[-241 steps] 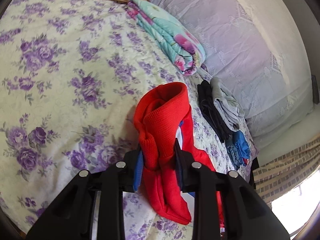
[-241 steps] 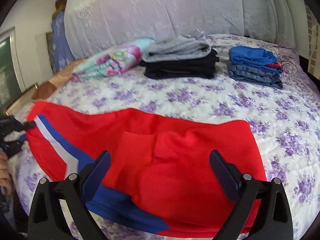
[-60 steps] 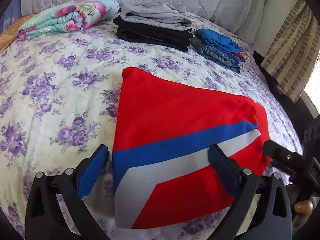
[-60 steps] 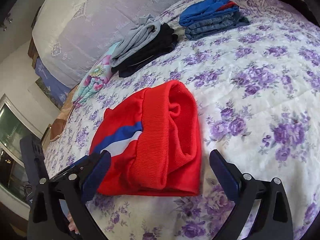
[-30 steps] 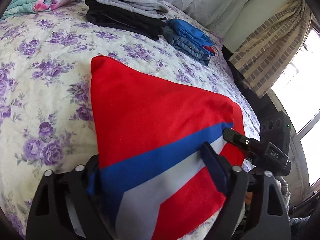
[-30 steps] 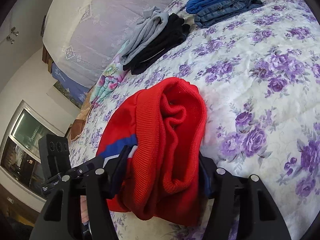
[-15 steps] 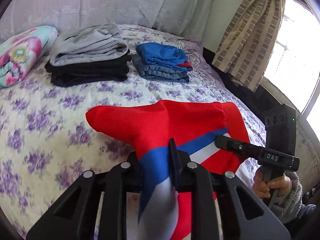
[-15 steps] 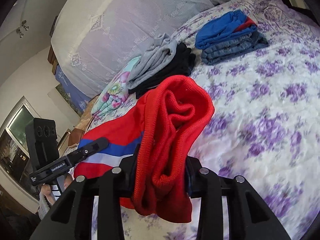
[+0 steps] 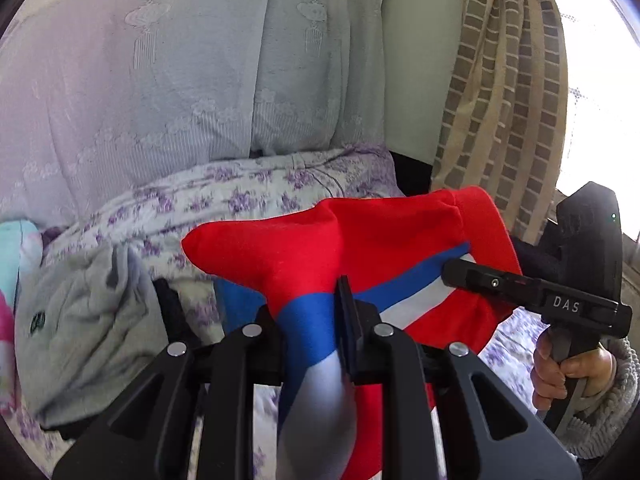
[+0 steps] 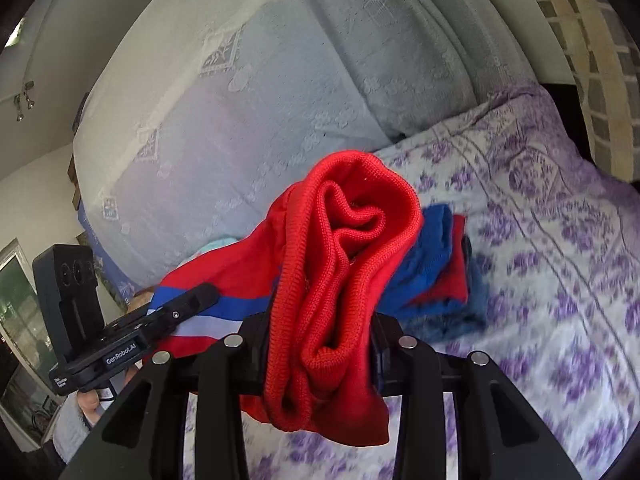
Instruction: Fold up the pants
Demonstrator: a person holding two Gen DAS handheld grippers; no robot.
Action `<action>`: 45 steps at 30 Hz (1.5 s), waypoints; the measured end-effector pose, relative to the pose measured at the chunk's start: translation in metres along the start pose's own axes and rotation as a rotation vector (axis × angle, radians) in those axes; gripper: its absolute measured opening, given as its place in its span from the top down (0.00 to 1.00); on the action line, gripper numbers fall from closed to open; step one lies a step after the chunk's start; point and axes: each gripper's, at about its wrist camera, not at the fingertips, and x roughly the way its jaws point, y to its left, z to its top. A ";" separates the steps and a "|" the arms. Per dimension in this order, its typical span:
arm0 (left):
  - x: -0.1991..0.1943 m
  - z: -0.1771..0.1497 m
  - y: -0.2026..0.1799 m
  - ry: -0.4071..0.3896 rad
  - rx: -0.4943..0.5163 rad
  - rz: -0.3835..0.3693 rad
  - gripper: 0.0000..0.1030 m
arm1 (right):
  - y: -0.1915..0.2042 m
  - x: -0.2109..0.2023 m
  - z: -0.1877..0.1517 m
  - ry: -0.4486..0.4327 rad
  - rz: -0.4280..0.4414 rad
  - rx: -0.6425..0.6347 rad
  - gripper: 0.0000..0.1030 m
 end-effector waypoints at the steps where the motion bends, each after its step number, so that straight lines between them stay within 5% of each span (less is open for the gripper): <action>1: 0.018 0.015 0.005 -0.005 0.002 0.018 0.82 | -0.007 0.015 0.013 -0.001 -0.005 -0.003 0.65; 6: 0.106 0.045 0.038 0.016 -0.051 0.112 0.73 | -0.055 0.094 0.045 0.010 -0.047 0.024 0.65; 8: 0.147 0.034 0.057 0.096 -0.102 0.135 0.67 | -0.081 0.128 0.034 0.078 -0.116 0.067 0.65; 10: 0.188 0.011 0.071 0.216 -0.132 0.165 0.54 | -0.105 0.152 0.014 0.126 -0.219 0.096 0.51; 11: 0.194 0.001 0.076 0.208 -0.143 0.178 0.42 | -0.111 0.154 0.008 0.117 -0.209 0.114 0.47; 13: 0.187 -0.009 0.079 0.136 -0.158 0.242 0.20 | -0.122 0.149 0.002 0.096 -0.206 0.176 0.20; 14: 0.184 -0.009 0.081 0.132 -0.167 0.243 0.16 | -0.125 0.148 0.002 0.104 -0.200 0.204 0.17; 16: 0.175 -0.006 0.084 0.133 -0.179 0.211 0.16 | -0.122 0.141 0.005 0.103 -0.205 0.201 0.17; 21: 0.139 -0.007 0.075 0.089 -0.093 0.285 0.15 | -0.091 0.098 0.015 -0.052 -0.233 0.133 0.17; 24: 0.126 -0.020 0.070 0.133 -0.088 0.327 0.15 | -0.080 0.130 -0.001 0.153 -0.420 0.025 0.17; 25: 0.121 -0.027 0.069 0.152 -0.104 0.342 0.15 | -0.081 0.131 -0.004 0.159 -0.428 0.032 0.17; 28: 0.094 -0.046 0.063 0.150 -0.125 0.361 0.15 | -0.063 0.099 -0.007 0.033 -0.430 0.079 0.17; 31: 0.058 -0.066 0.047 0.104 -0.115 0.386 0.14 | -0.012 0.047 -0.026 -0.107 -0.417 -0.003 0.12; 35: 0.013 -0.086 0.017 0.029 -0.104 0.431 0.05 | 0.043 -0.003 -0.078 -0.220 -0.554 -0.214 0.03; 38: -0.006 -0.095 0.002 -0.009 -0.143 0.443 0.05 | 0.059 -0.032 -0.113 -0.311 -0.662 -0.209 0.03; 45: -0.023 -0.099 -0.010 -0.056 -0.147 0.462 0.05 | 0.051 -0.041 -0.127 -0.256 -0.662 -0.218 0.03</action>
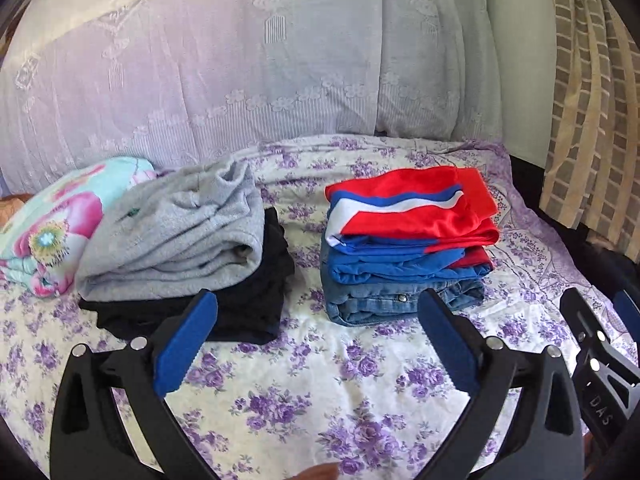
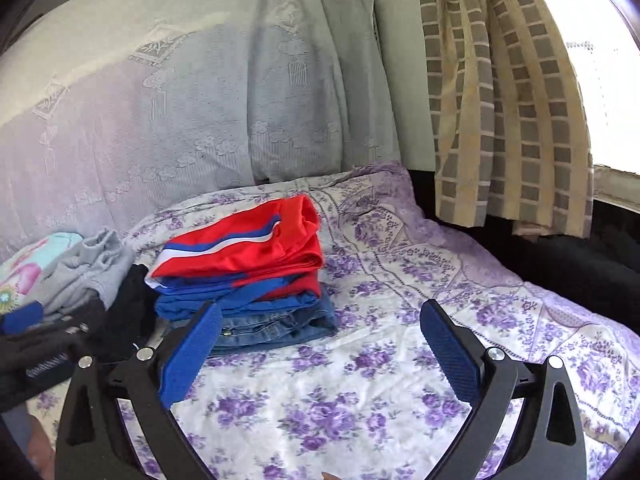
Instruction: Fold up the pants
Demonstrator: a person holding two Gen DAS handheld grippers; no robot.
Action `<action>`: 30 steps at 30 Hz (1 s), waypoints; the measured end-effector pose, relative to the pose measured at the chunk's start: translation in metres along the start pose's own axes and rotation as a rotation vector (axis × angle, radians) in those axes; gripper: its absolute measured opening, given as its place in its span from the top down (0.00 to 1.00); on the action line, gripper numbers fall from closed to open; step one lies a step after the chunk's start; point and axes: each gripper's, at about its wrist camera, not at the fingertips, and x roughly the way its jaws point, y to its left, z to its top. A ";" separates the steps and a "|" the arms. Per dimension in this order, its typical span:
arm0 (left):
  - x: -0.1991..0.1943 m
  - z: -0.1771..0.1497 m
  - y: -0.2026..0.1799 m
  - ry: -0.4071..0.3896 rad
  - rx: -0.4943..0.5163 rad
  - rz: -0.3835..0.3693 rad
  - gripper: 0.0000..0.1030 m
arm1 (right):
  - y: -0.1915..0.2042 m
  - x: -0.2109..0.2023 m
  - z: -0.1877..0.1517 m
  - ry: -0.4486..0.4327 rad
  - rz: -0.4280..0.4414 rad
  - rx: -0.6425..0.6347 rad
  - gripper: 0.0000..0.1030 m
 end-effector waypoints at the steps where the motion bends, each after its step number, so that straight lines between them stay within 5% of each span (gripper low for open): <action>1: -0.001 0.001 0.000 -0.008 0.003 -0.001 0.05 | -0.002 0.000 -0.001 0.003 0.006 0.004 0.03; 11: -0.007 -0.007 -0.010 0.000 0.064 -0.012 0.05 | 0.017 -0.002 -0.009 -0.005 0.036 -0.053 0.03; 30: -0.006 -0.011 -0.005 0.031 0.023 -0.036 0.05 | 0.014 -0.001 -0.010 0.017 0.063 -0.023 0.03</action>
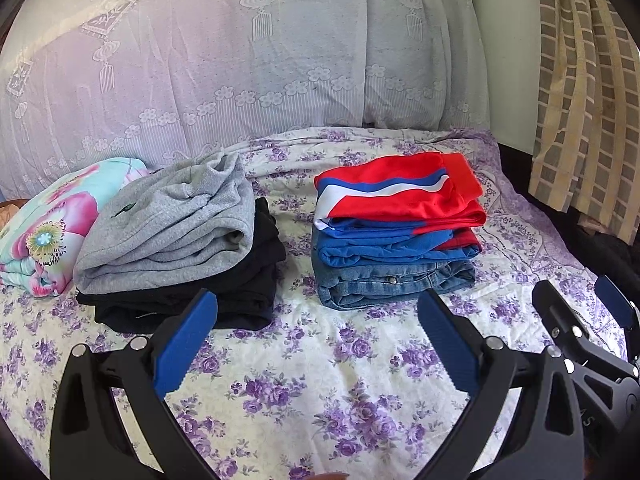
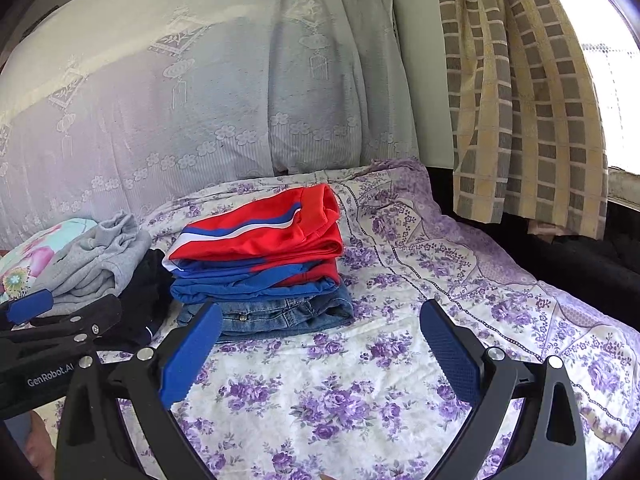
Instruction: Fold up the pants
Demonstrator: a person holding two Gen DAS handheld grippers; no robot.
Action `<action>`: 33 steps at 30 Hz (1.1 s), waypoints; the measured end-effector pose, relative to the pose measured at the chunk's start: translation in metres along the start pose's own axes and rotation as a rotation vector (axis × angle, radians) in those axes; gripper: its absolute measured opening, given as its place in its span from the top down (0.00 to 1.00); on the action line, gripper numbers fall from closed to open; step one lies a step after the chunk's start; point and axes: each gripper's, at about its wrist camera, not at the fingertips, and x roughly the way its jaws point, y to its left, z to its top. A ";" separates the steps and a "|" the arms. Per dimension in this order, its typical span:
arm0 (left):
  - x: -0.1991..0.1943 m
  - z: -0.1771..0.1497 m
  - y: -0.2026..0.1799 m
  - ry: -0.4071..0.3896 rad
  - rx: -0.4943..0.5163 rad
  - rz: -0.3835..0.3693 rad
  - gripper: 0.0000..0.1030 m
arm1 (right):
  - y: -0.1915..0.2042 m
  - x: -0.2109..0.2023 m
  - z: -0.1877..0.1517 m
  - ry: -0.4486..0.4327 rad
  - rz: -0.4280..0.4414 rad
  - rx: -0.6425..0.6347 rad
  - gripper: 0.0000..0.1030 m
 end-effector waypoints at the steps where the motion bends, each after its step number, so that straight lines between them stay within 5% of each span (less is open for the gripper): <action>1: -0.001 0.000 0.000 -0.001 0.000 0.000 0.05 | 0.000 0.000 0.000 0.000 0.001 0.001 0.03; 33: -0.012 -0.001 -0.009 -0.022 0.035 -0.017 0.05 | -0.005 -0.002 -0.002 0.017 -0.028 0.047 0.03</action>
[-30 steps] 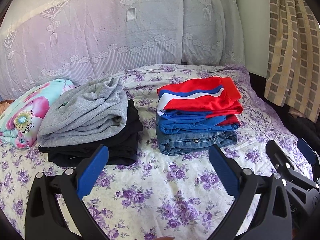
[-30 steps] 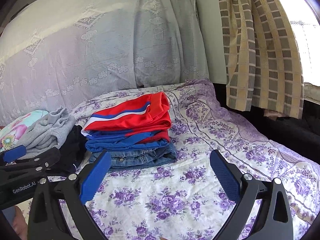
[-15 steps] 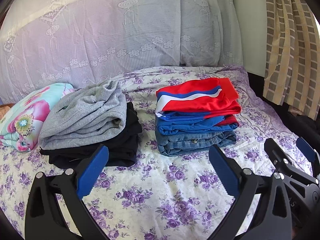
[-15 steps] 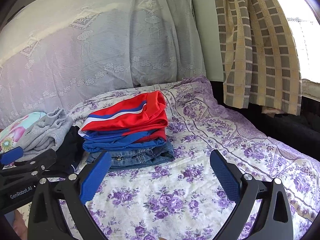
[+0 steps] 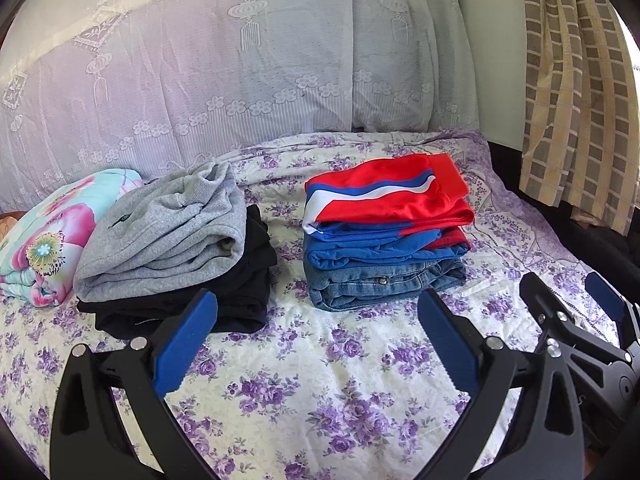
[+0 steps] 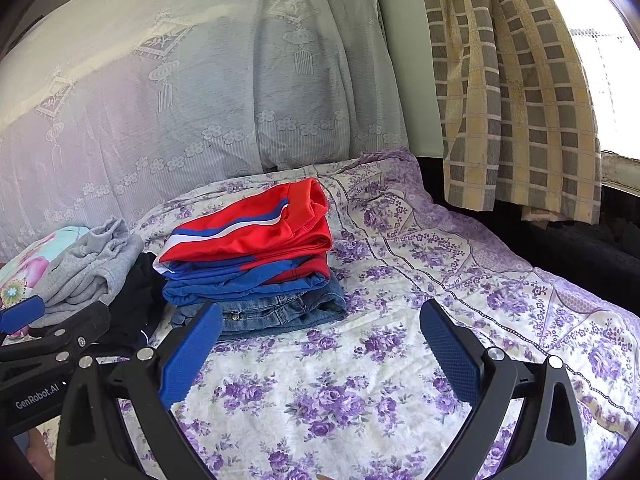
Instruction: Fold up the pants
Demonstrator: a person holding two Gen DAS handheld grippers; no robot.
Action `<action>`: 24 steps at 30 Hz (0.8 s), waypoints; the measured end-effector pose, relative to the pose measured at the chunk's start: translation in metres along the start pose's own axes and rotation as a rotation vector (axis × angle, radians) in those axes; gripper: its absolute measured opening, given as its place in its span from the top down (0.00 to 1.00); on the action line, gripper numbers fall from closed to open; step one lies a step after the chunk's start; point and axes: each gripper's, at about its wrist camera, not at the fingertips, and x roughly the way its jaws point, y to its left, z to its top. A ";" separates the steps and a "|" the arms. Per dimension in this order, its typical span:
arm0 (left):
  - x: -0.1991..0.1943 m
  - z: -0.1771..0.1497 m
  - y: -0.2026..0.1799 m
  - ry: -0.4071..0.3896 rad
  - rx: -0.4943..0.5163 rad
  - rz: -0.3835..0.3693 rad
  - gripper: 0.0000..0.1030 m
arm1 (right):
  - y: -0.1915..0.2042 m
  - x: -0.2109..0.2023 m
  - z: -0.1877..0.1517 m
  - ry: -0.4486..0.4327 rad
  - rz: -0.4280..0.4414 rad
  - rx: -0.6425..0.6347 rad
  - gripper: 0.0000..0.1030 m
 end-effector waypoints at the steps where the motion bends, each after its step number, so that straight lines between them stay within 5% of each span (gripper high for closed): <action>1: 0.000 0.000 0.000 0.000 -0.001 0.000 0.05 | 0.000 0.000 0.000 0.000 0.000 0.000 0.03; 24: 0.001 -0.001 0.002 0.014 -0.005 -0.005 0.05 | 0.001 0.001 0.000 0.001 0.000 -0.001 0.03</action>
